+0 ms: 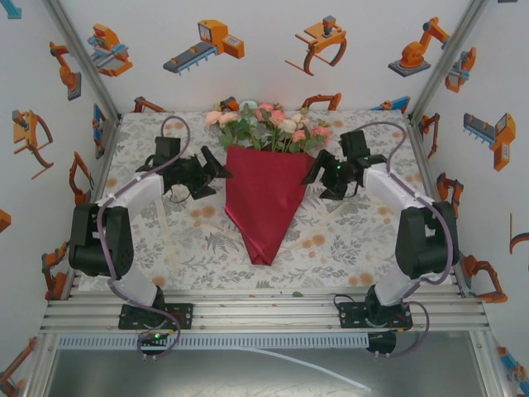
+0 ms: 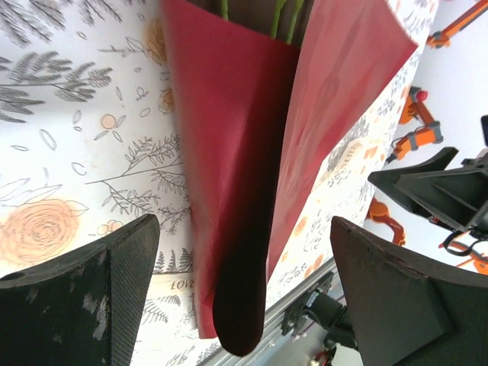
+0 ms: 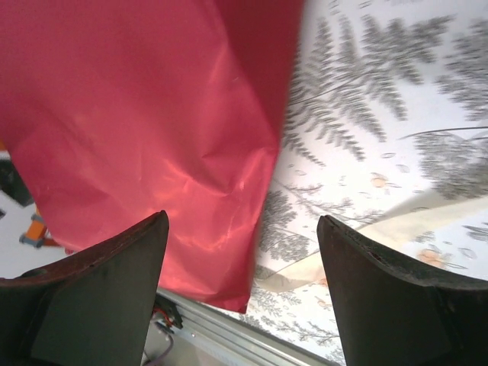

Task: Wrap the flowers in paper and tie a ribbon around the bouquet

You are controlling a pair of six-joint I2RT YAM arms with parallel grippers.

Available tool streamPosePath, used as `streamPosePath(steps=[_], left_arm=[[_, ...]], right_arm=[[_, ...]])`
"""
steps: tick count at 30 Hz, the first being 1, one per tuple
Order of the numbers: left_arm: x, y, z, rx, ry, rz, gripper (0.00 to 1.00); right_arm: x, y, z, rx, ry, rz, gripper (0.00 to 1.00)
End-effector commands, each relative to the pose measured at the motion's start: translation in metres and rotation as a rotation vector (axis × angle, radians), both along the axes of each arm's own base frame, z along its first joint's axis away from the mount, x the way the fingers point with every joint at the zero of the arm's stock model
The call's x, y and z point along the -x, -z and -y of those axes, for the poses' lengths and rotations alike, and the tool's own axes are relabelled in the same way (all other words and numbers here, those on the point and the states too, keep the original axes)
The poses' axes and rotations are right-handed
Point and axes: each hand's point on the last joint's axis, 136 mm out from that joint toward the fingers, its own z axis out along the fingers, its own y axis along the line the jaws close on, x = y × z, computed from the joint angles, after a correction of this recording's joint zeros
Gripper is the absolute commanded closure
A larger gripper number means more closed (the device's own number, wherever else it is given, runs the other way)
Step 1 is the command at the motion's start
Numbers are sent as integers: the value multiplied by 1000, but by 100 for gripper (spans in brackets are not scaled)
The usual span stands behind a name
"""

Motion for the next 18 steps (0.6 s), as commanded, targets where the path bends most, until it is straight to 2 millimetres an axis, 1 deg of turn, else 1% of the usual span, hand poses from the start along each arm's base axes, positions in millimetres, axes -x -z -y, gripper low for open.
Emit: streamPosePath(steps=[1,2,4,5,7,9,11,14,16,18], left_arm=[[-5,-28,-35,-27,-101,72,16],[-5,-28,-51,-54,-150,68,16],[-3,-23,-82,-111,-246,52,16],[-1,-19,-98,-142,-295,40,16],[5,-9,-124,-198,-371,11,17],[13,2,-144,-250,-418,-35,17],[19,11,-157,-295,-439,-74,17],[23,18,-166,-332,-448,-88,17],[26,22,-168,-346,-459,-101,17],[29,29,-172,-362,-474,-134,17]], right_arm=[[0,-5,60,123,163,-29,28],[2,2,78,152,212,-52,28],[6,14,107,185,286,-86,28],[7,21,119,197,318,-104,28],[7,32,132,205,347,-132,29],[5,43,135,203,341,-159,29],[2,53,133,190,335,-188,29],[-5,67,125,137,333,-218,30],[-8,78,118,91,335,-248,34],[-8,86,115,79,336,-274,39]])
